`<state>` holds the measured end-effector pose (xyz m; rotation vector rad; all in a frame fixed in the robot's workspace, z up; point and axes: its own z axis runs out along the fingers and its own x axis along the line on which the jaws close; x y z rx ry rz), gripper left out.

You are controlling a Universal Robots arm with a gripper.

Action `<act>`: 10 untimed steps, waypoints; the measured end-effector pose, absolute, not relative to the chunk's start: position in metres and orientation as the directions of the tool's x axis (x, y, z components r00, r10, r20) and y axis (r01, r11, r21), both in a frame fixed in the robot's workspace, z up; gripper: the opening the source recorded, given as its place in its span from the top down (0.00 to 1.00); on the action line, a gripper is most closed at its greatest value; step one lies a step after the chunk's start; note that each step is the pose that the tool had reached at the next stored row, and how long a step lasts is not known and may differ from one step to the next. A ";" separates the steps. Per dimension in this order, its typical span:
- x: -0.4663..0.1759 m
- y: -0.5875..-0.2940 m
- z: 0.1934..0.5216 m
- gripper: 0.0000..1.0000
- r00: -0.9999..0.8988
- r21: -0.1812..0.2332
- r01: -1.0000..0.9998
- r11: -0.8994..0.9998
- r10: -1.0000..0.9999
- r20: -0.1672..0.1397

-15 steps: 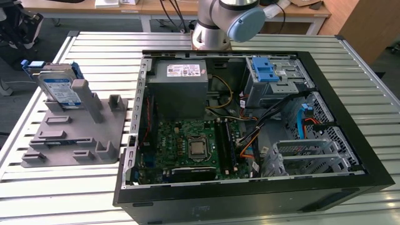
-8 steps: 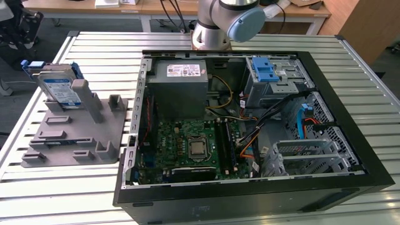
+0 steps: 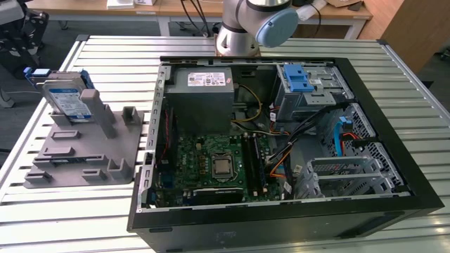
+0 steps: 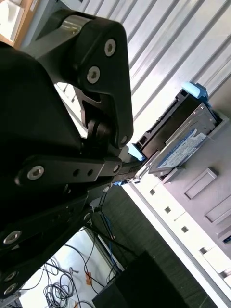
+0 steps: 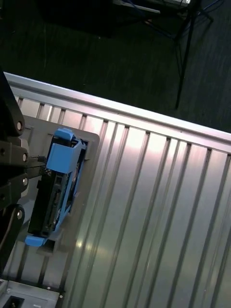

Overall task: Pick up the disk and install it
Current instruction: 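Pick up the disk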

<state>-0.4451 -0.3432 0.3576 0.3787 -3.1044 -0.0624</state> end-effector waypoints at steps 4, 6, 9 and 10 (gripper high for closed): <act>-0.445 -0.343 0.358 0.89 -0.970 0.041 -0.243 0.969 -0.244 0.009; -0.445 -0.343 0.358 0.89 -0.970 0.041 -0.243 0.969 -0.244 0.009; -0.445 -0.343 0.358 0.89 -0.970 0.041 -0.243 0.969 -0.244 0.009; -0.445 -0.343 0.358 0.89 -0.970 0.041 -0.243 0.969 -0.244 0.009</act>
